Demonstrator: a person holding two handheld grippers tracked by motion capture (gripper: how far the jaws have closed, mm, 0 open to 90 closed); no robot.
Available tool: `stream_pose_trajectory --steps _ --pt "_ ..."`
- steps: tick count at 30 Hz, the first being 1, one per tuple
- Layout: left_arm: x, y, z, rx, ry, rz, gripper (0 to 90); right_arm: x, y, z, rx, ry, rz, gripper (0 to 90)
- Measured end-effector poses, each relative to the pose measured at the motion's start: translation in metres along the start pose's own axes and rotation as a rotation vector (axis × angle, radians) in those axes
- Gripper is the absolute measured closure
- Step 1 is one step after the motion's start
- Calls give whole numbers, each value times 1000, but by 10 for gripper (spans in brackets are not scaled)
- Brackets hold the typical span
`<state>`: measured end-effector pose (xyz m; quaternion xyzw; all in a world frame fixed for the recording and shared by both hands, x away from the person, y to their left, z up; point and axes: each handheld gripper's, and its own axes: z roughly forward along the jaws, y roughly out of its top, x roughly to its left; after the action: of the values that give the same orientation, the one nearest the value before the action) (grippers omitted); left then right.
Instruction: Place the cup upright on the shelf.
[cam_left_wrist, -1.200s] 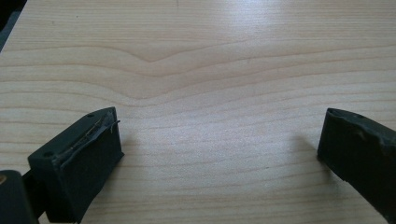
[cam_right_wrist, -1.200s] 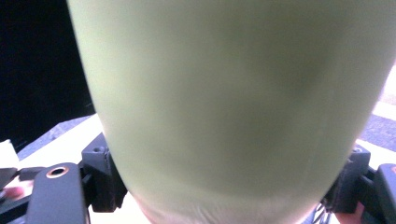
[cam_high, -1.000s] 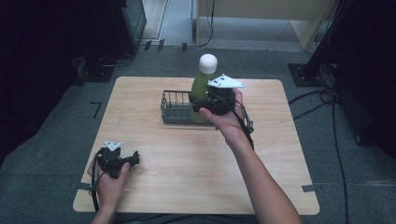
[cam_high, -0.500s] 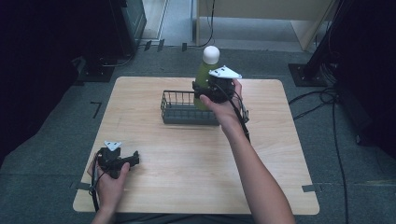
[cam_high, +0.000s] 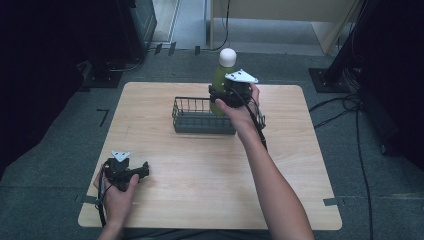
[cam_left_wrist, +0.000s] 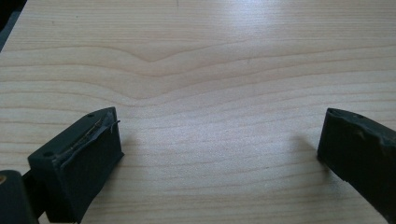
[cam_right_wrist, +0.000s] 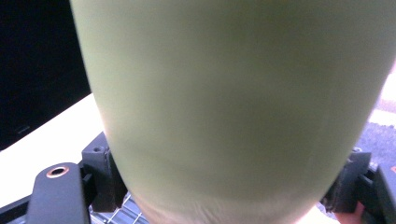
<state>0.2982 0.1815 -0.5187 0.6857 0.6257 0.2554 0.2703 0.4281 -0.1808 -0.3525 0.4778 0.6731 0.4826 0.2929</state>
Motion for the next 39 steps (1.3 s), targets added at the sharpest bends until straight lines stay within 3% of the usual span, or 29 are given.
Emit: stream_pose_trajectory --steps 8,21,30,39 --pt "0 0 0 -1 -1 0 0 -5 -17 17 74 -5 -9 203" --pt "0 0 0 -1 -2 1 0 -4 -28 30 113 -4 -7 202" --pt "0 0 0 -1 -2 2 0 -4 -39 33 26 14 -20 197" --pt "0 0 0 -1 -3 2 0 -7 -37 32 44 37 -16 187"
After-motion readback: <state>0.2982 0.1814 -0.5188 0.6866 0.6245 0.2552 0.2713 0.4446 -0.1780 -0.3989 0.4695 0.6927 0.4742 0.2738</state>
